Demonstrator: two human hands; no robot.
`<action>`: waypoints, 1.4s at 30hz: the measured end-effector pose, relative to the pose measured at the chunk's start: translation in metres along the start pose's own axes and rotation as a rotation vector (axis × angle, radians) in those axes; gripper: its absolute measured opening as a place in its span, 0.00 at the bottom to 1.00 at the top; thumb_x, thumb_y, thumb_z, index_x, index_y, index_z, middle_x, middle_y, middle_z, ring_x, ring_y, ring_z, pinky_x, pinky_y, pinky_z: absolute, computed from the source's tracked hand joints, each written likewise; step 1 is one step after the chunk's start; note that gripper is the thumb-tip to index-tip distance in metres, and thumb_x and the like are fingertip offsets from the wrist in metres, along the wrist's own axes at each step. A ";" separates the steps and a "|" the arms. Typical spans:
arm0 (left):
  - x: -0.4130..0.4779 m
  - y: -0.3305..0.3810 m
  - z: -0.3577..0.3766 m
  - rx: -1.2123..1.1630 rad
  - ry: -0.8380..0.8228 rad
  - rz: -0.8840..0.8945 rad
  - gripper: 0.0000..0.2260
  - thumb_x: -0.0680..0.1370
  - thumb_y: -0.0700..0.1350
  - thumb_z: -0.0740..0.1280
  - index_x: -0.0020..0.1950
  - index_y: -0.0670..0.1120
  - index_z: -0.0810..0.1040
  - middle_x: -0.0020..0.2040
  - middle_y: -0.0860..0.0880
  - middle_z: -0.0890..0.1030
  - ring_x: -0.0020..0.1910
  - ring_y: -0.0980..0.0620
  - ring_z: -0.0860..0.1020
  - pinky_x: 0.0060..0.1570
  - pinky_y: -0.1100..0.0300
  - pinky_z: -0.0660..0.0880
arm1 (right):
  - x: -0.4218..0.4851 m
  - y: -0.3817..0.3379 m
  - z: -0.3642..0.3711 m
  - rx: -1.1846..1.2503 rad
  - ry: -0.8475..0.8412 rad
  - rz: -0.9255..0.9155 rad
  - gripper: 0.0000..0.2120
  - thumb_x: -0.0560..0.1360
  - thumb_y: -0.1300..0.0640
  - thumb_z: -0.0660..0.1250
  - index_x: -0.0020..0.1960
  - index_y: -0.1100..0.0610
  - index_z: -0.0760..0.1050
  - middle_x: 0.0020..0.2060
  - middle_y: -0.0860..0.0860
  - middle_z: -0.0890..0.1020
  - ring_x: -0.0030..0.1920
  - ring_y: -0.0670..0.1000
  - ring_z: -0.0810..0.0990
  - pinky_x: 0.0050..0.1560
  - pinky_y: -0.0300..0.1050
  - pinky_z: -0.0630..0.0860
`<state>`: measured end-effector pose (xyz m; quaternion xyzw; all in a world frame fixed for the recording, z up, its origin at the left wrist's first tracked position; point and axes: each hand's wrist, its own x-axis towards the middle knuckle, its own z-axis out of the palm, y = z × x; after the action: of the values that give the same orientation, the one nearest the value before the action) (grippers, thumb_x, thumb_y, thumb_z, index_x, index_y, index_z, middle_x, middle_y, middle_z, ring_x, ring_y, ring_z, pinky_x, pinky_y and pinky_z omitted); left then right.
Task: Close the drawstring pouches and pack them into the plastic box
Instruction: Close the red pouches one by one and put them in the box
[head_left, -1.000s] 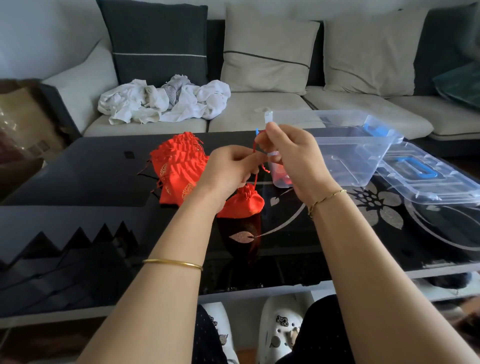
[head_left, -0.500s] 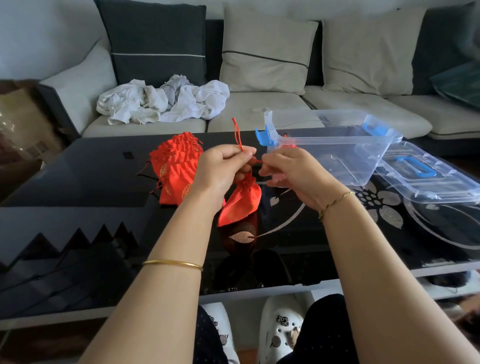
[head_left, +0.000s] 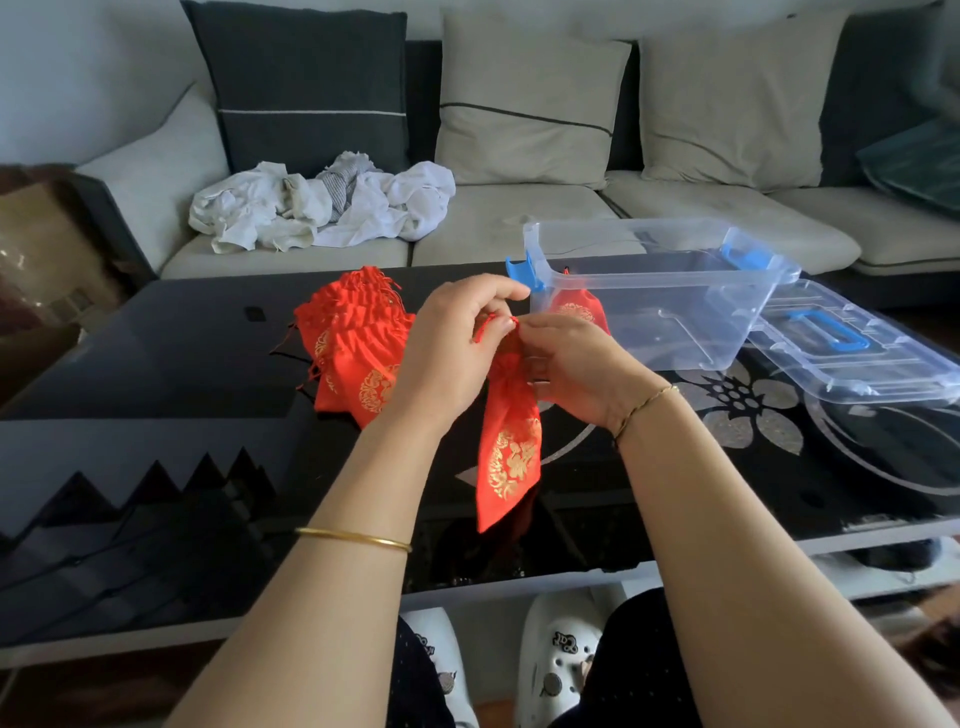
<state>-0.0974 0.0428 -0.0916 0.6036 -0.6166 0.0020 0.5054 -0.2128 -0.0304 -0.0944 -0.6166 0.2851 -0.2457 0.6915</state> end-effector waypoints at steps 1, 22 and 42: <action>0.000 -0.003 0.001 0.073 0.024 0.052 0.13 0.74 0.35 0.66 0.57 0.46 0.80 0.39 0.55 0.79 0.47 0.51 0.76 0.51 0.61 0.71 | 0.000 0.000 -0.001 0.027 -0.030 0.019 0.11 0.81 0.61 0.56 0.49 0.59 0.78 0.36 0.52 0.82 0.36 0.48 0.81 0.41 0.43 0.77; -0.003 -0.002 0.000 -0.111 0.173 -0.056 0.15 0.74 0.35 0.68 0.59 0.44 0.77 0.40 0.52 0.81 0.46 0.60 0.78 0.49 0.75 0.68 | -0.002 -0.007 0.002 -0.614 0.322 -0.329 0.15 0.79 0.55 0.60 0.35 0.61 0.70 0.29 0.55 0.72 0.30 0.47 0.67 0.33 0.38 0.65; -0.005 -0.004 0.005 -0.140 0.175 -0.148 0.10 0.74 0.37 0.68 0.53 0.46 0.79 0.43 0.50 0.83 0.45 0.57 0.81 0.49 0.64 0.76 | -0.012 -0.015 0.003 0.014 0.167 0.072 0.17 0.79 0.46 0.59 0.37 0.55 0.68 0.26 0.50 0.76 0.22 0.46 0.69 0.25 0.37 0.67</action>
<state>-0.0990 0.0425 -0.0992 0.6084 -0.5226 -0.0259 0.5967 -0.2185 -0.0217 -0.0782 -0.5785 0.3622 -0.2733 0.6778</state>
